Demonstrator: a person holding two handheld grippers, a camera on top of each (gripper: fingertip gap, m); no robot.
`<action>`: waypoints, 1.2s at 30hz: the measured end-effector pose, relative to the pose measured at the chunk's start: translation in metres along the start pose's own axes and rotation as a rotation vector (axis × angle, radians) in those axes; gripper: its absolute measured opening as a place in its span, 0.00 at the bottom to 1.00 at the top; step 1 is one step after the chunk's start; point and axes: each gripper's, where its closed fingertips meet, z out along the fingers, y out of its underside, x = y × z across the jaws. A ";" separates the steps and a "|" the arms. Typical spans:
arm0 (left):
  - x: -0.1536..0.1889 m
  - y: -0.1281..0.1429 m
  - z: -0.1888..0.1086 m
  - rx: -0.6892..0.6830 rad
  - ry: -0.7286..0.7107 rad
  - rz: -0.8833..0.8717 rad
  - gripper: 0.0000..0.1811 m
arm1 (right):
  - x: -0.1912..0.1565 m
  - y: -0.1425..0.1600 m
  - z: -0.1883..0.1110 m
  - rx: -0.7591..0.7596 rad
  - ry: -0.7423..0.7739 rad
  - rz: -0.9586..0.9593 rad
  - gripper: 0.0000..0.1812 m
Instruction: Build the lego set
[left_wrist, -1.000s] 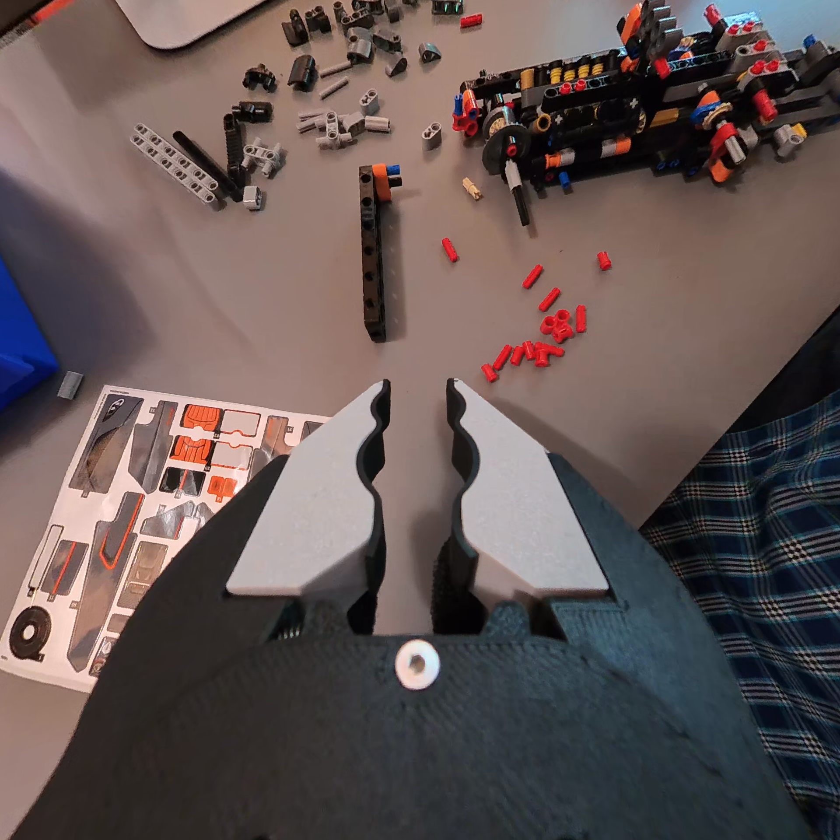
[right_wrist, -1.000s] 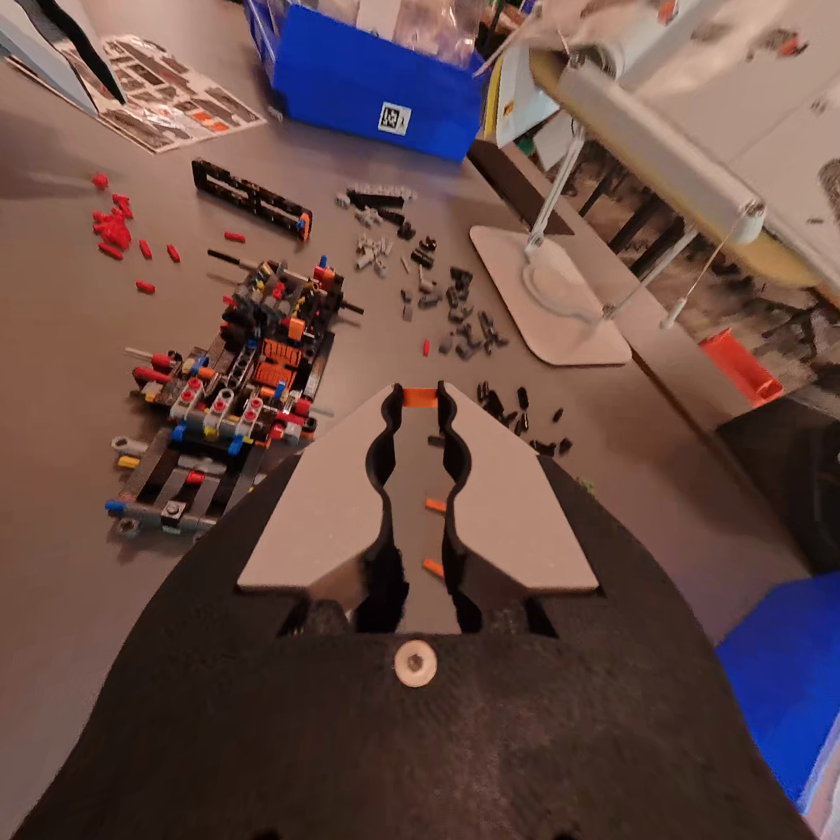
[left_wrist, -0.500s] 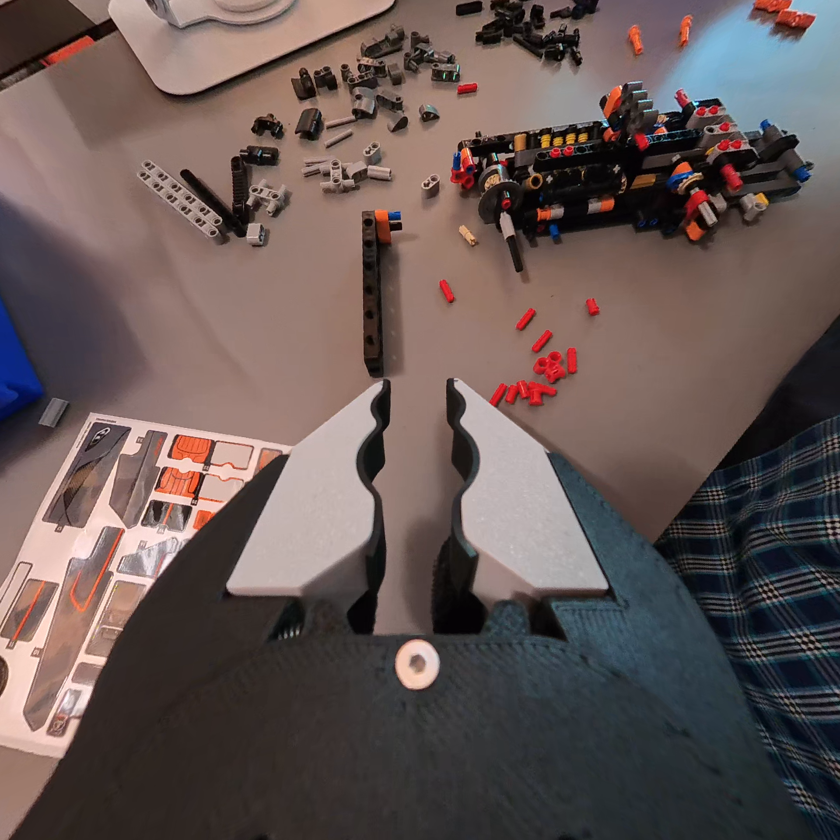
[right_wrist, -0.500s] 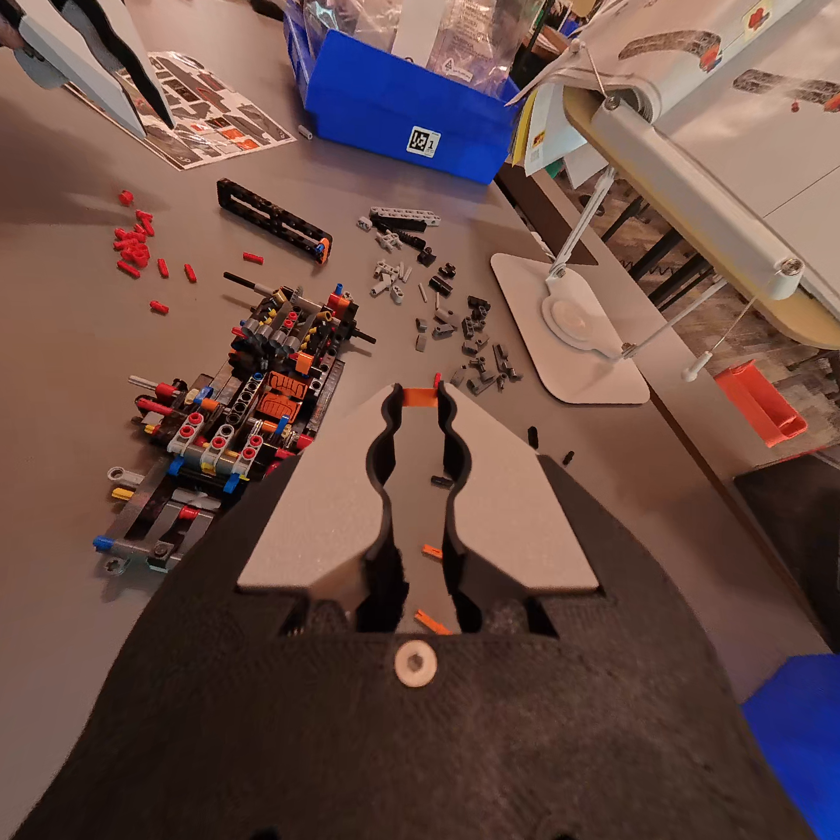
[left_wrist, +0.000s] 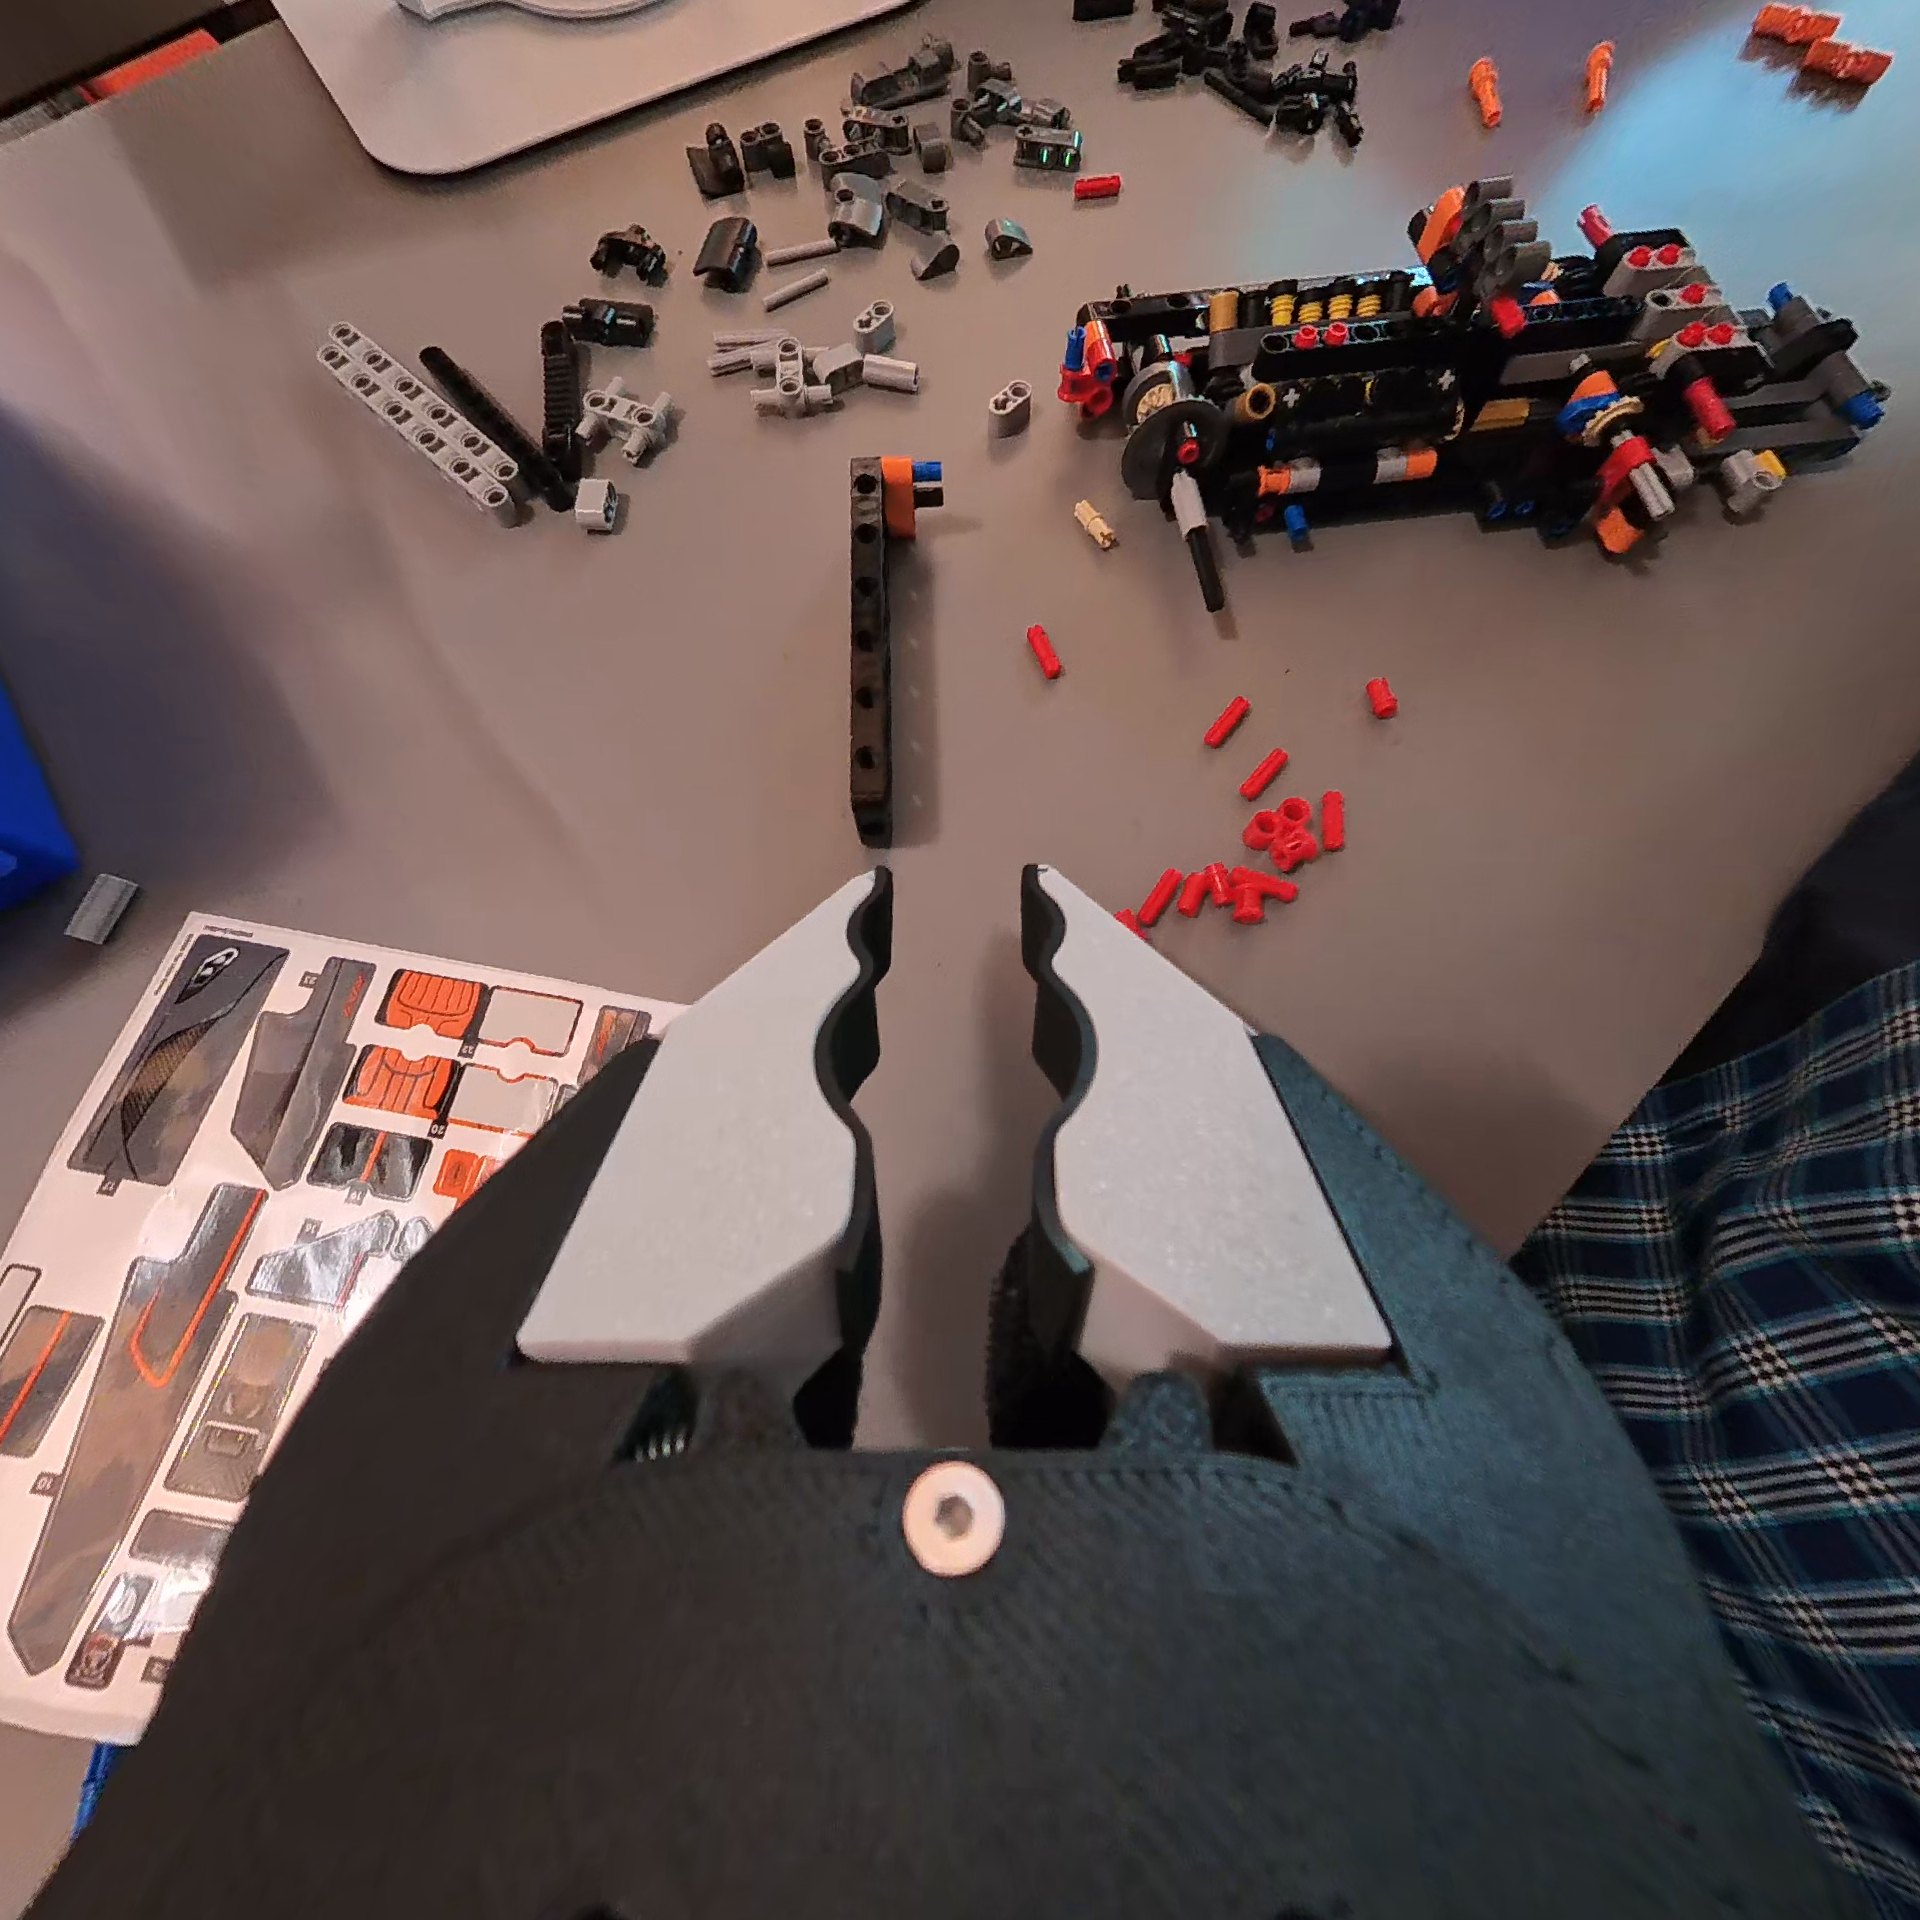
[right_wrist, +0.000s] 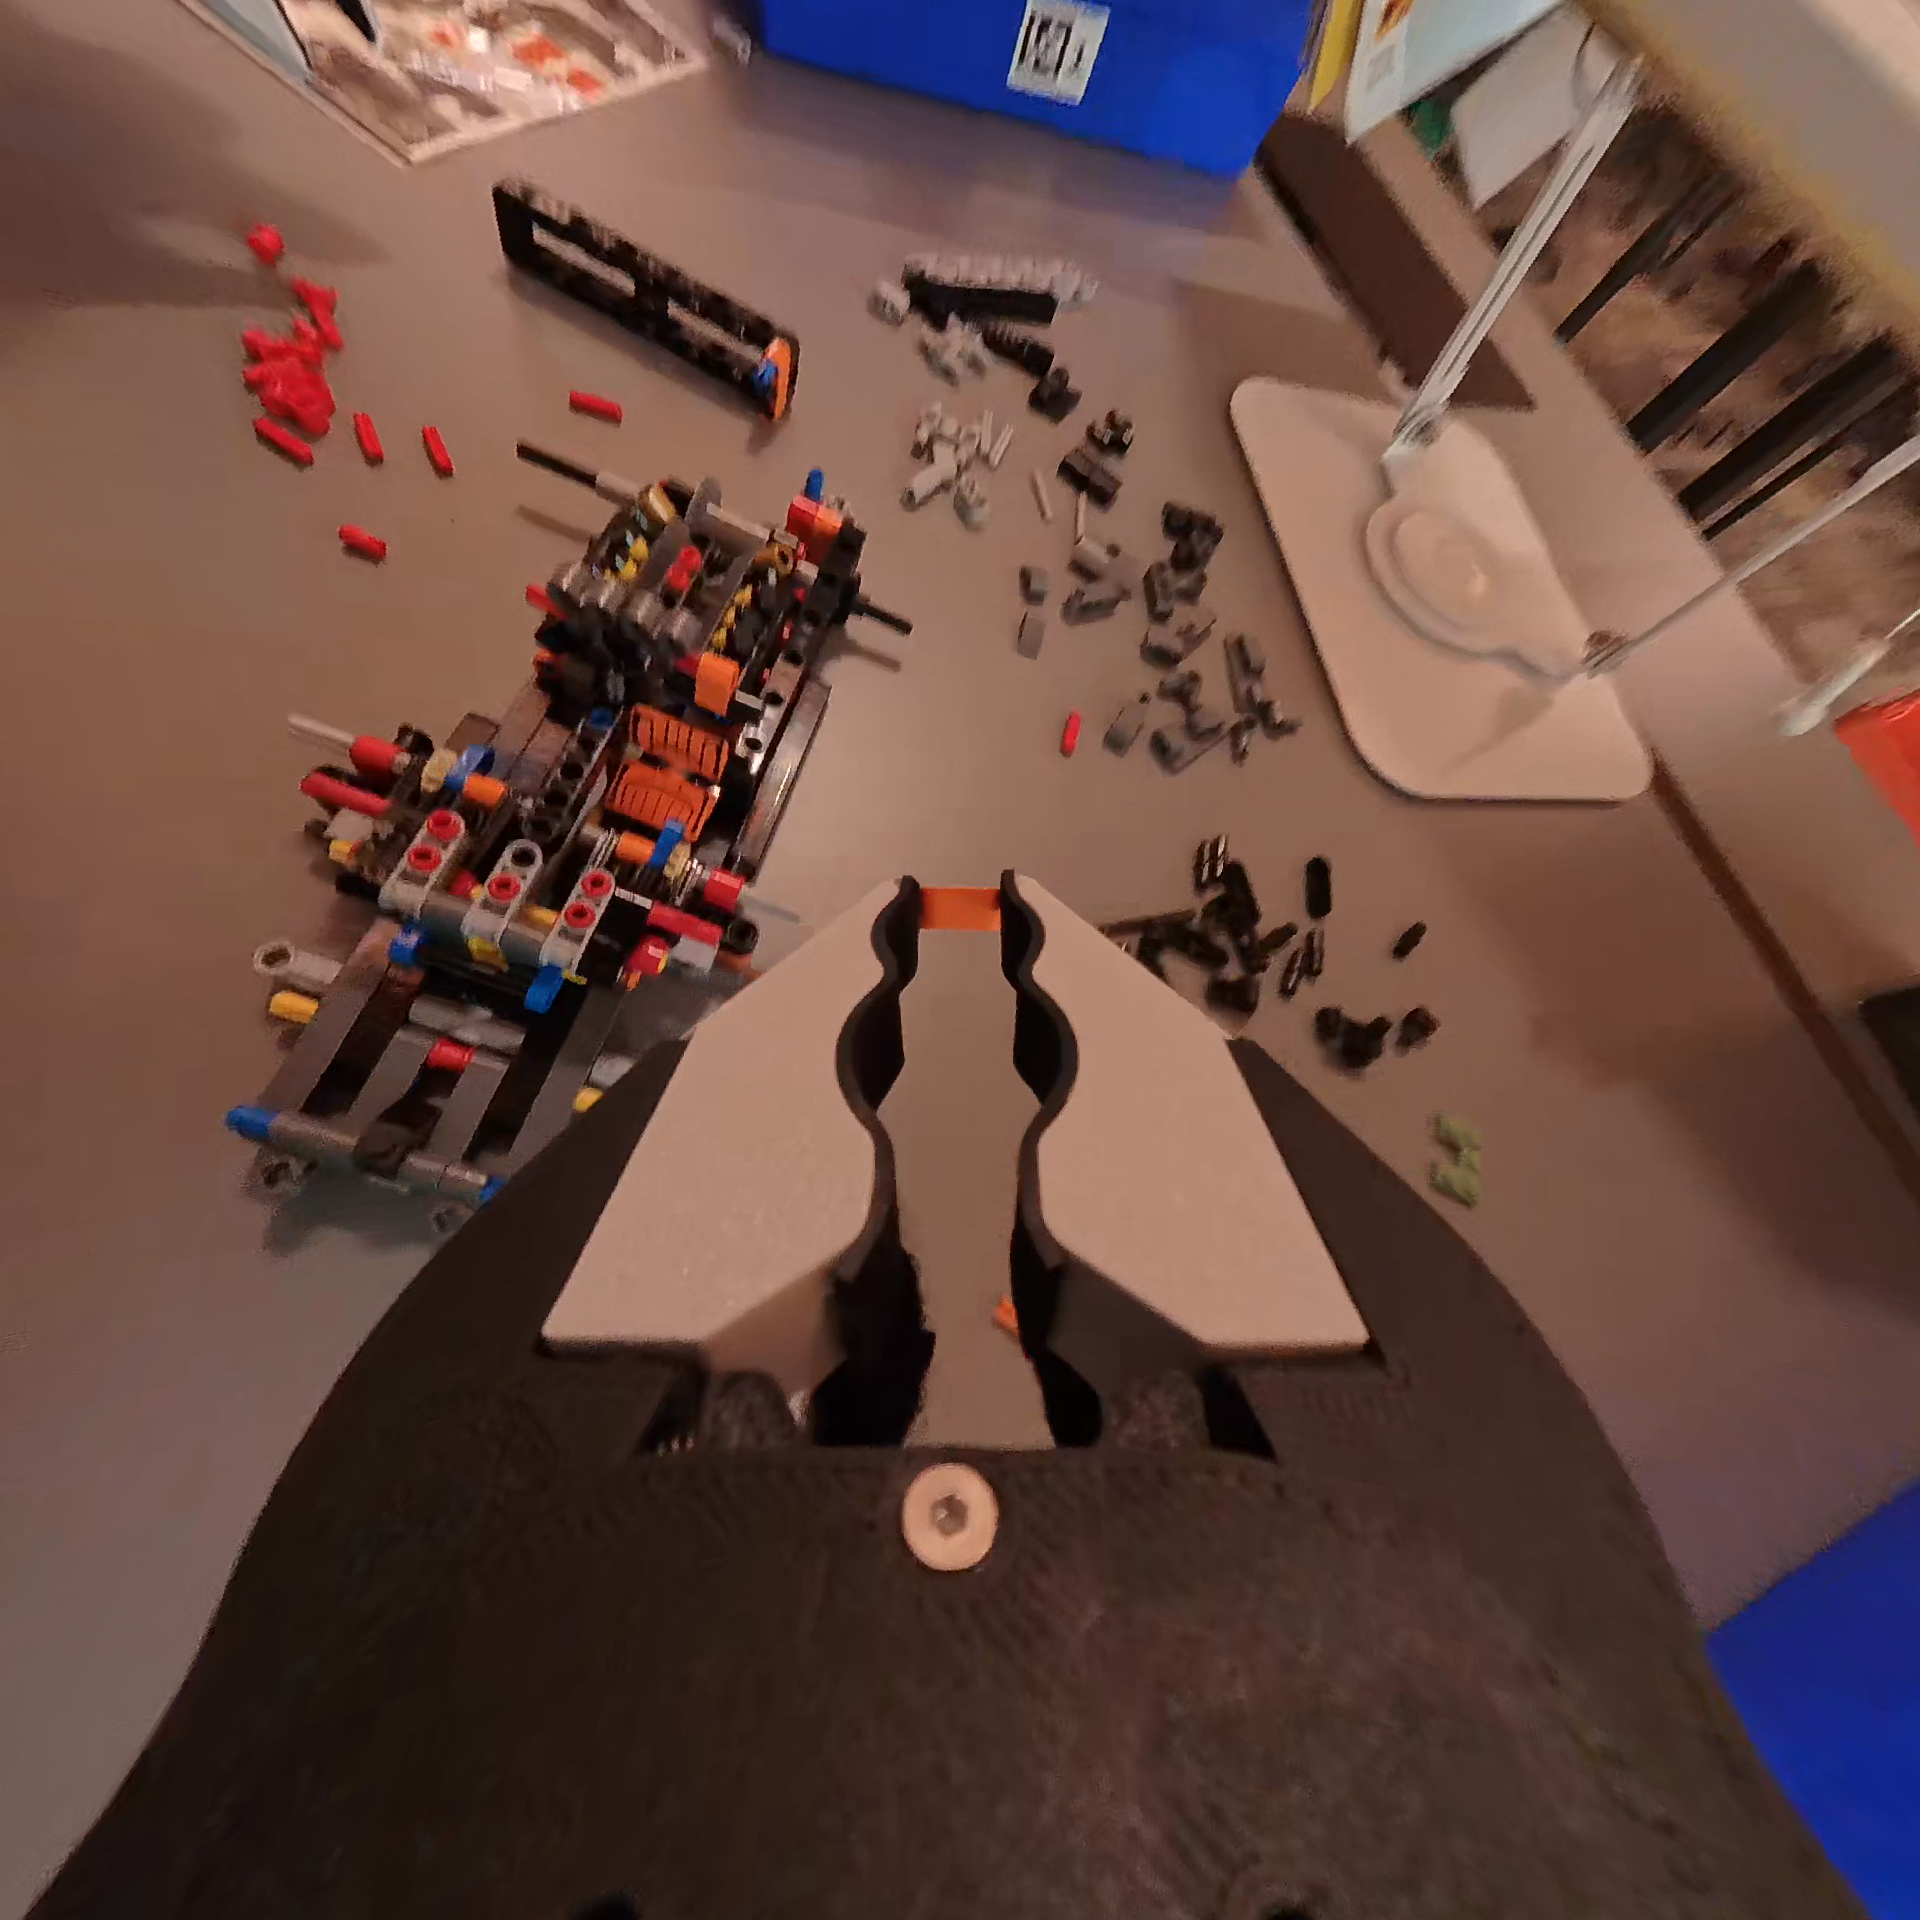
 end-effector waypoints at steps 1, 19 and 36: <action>-0.001 0.001 0.000 -0.001 -0.003 -0.002 0.14 | -0.002 0.007 0.001 -0.029 -0.011 0.005 0.07; -0.006 0.006 -0.003 -0.012 -0.027 -0.007 0.14 | 0.006 0.039 0.008 -0.206 -0.052 0.110 0.04; -0.100 0.077 -0.084 -0.164 -0.327 -0.131 0.28 | 0.050 0.039 -0.045 -0.160 0.139 0.243 0.10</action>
